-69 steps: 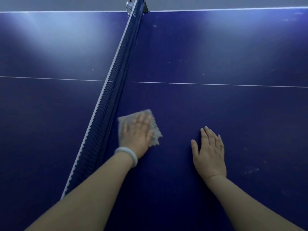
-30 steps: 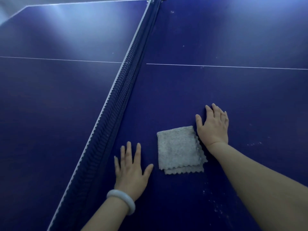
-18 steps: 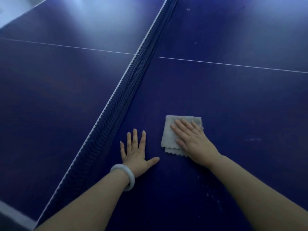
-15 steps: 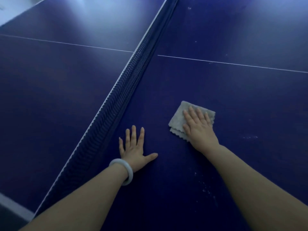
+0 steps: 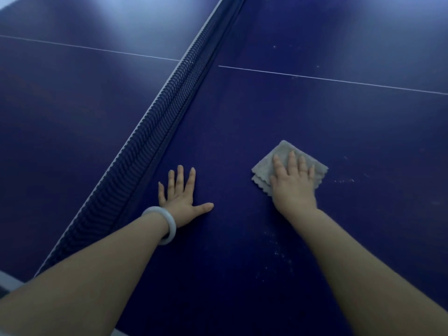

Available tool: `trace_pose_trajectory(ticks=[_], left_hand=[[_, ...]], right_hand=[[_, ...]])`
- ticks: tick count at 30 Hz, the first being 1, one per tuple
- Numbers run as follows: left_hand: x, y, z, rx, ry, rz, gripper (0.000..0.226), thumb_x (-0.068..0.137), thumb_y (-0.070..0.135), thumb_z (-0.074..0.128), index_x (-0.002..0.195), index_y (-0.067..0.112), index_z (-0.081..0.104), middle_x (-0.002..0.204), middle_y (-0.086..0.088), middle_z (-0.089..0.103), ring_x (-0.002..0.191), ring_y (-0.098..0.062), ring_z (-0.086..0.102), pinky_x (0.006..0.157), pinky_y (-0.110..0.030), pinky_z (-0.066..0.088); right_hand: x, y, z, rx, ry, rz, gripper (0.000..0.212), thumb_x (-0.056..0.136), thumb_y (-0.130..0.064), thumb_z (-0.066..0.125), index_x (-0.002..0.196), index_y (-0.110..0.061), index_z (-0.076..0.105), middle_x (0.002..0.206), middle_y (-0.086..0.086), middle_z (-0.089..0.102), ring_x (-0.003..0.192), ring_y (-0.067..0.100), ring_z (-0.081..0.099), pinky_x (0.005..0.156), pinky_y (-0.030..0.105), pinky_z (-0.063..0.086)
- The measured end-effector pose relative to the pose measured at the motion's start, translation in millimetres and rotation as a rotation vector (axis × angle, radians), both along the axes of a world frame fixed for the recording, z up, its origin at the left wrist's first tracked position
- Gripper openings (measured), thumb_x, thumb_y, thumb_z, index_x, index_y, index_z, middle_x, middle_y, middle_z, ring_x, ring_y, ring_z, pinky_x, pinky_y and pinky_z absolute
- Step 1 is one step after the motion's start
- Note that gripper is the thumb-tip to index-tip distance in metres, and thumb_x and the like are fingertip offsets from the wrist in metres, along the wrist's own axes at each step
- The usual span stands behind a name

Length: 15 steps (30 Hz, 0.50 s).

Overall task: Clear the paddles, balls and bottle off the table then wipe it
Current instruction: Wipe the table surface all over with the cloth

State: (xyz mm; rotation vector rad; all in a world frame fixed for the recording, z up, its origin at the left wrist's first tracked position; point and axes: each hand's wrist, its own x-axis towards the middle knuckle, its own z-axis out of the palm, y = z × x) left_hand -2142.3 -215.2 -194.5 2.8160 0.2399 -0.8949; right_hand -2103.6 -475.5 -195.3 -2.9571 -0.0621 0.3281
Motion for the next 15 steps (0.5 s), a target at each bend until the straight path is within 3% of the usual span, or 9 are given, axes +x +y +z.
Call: trace_pose_trajectory(ticks=[4,7,10,12,15], left_hand=[[0.3,1.6,-2.4,0.032,-0.003,-0.015,0.109,0.082,0.078,0.042,0.142,0.033,-0.037,0.147,0.001,-0.048,0.139,-0.023,-0.040,0.113,-0.050,-0.021],[-0.8,3.7,-4.0,0.025,-0.033,-0.017,0.109,0.082,0.079,0.042,0.144,0.033,-0.035,0.149,0.000,-0.046,0.139,-0.024,-0.039,0.113,-0.050,-0.021],[-3.9,4.5,-6.4,0.000,-0.063,-0.020,0.108,0.082,0.078,0.042,0.146,0.032,-0.032,0.151,0.000,-0.044,0.140,-0.024,-0.038,0.113,-0.051,-0.021],[-5.3,5.7,-7.7,-0.020,-0.087,-0.016,0.105,0.084,0.076,0.042,0.147,0.032,-0.029,0.152,0.000,-0.042,0.140,-0.023,-0.037,0.113,-0.050,-0.022],[-4.7,7.9,-5.4,-0.081,-0.122,-0.002,0.088,0.093,0.065,0.037,0.151,0.032,-0.020,0.156,0.001,-0.035,0.143,-0.021,-0.033,0.114,-0.049,-0.020]], right_hand=[[-83.3,51.4,-13.3,0.054,-0.093,0.285,0.058,0.104,-0.037,0.022,0.157,-0.026,0.000,0.163,0.011,-0.012,0.149,0.032,-0.017,0.120,0.052,-0.009],[-110.6,36.7,-17.2,0.043,-0.101,0.420,0.057,0.102,-0.043,0.006,0.156,-0.029,-0.005,0.162,0.006,-0.016,0.149,0.025,-0.020,0.121,0.048,-0.009],[-94.9,2.5,-12.9,0.009,-0.077,0.114,0.057,0.102,-0.043,0.007,0.155,-0.031,-0.010,0.162,0.005,-0.020,0.147,0.022,-0.024,0.118,0.043,-0.019],[-86.7,2.7,-5.8,0.005,-0.070,-0.075,0.056,0.104,-0.037,0.020,0.156,-0.026,0.003,0.164,0.008,-0.010,0.150,0.025,-0.016,0.119,0.047,-0.015],[-92.1,48.0,-0.8,0.125,-0.088,-0.131,0.047,0.100,-0.023,0.036,0.146,-0.017,0.030,0.162,0.014,0.009,0.150,0.031,-0.006,0.120,0.048,-0.011]])
